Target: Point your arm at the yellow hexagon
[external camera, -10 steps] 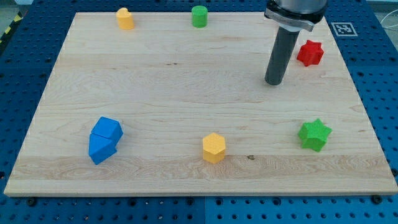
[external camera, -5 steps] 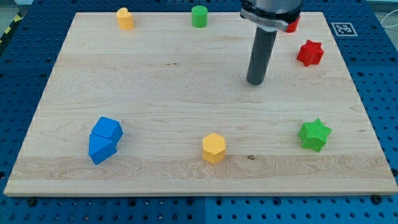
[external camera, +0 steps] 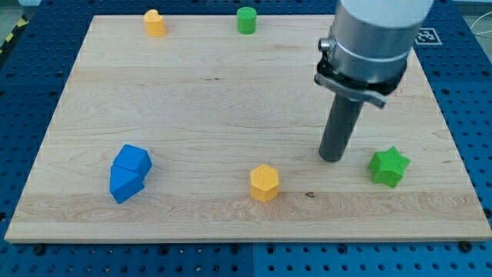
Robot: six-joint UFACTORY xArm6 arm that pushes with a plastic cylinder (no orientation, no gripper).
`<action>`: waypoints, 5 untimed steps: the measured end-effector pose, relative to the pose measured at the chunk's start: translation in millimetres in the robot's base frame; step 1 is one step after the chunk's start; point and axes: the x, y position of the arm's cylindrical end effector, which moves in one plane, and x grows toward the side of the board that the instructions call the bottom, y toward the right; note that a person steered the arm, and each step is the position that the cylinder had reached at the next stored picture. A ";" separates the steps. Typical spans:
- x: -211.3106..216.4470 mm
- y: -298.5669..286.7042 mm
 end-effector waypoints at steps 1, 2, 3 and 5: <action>31.2 -3.1; 40.3 -4.1; 40.7 -30.7; 50.8 -53.2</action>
